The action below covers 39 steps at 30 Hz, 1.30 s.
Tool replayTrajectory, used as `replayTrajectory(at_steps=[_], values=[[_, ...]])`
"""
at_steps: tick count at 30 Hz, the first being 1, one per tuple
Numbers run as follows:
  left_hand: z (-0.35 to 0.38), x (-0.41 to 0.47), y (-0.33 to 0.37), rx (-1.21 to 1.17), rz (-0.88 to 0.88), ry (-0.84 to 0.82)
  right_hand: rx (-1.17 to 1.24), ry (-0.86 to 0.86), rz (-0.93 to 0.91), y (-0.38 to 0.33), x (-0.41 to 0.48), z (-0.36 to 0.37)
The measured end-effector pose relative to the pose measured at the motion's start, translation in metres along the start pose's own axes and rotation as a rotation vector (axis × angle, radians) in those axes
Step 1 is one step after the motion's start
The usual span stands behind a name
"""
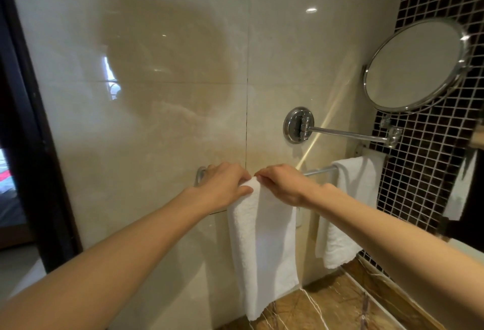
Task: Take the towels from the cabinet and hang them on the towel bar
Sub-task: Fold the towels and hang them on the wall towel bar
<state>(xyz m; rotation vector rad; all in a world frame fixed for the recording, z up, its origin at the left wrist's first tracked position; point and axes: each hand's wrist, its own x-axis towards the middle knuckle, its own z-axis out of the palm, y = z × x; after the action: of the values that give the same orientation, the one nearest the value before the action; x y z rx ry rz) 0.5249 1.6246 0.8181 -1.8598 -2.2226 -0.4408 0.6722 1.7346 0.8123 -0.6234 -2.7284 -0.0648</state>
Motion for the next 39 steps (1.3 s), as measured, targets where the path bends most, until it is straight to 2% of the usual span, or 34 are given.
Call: replayTrajectory(at_steps=[8,13,20,22,24,32,39], values=[[-0.003,-0.003,0.005,0.026,-0.013,-0.026,0.076,0.039,0.085,-0.001,-0.002,0.007],[-0.004,-0.009,0.008,0.079,-0.002,0.013,0.009,0.013,0.058,-0.007,-0.002,0.0],[0.001,-0.031,0.018,0.048,0.114,0.28,0.017,0.1,-0.033,-0.022,-0.02,0.005],[0.004,-0.042,0.02,-0.032,0.197,0.422,0.028,0.101,-0.041,-0.024,-0.022,0.004],[0.011,-0.053,0.022,-0.171,0.265,0.495,0.035,0.084,-0.031,-0.026,-0.023,0.004],[0.056,-0.092,0.017,-0.323,0.189,0.333,0.034,0.093,0.068,-0.034,-0.023,0.007],[0.098,-0.12,0.003,-0.418,-0.063,0.266,0.03,0.166,0.094,-0.034,-0.02,0.016]])
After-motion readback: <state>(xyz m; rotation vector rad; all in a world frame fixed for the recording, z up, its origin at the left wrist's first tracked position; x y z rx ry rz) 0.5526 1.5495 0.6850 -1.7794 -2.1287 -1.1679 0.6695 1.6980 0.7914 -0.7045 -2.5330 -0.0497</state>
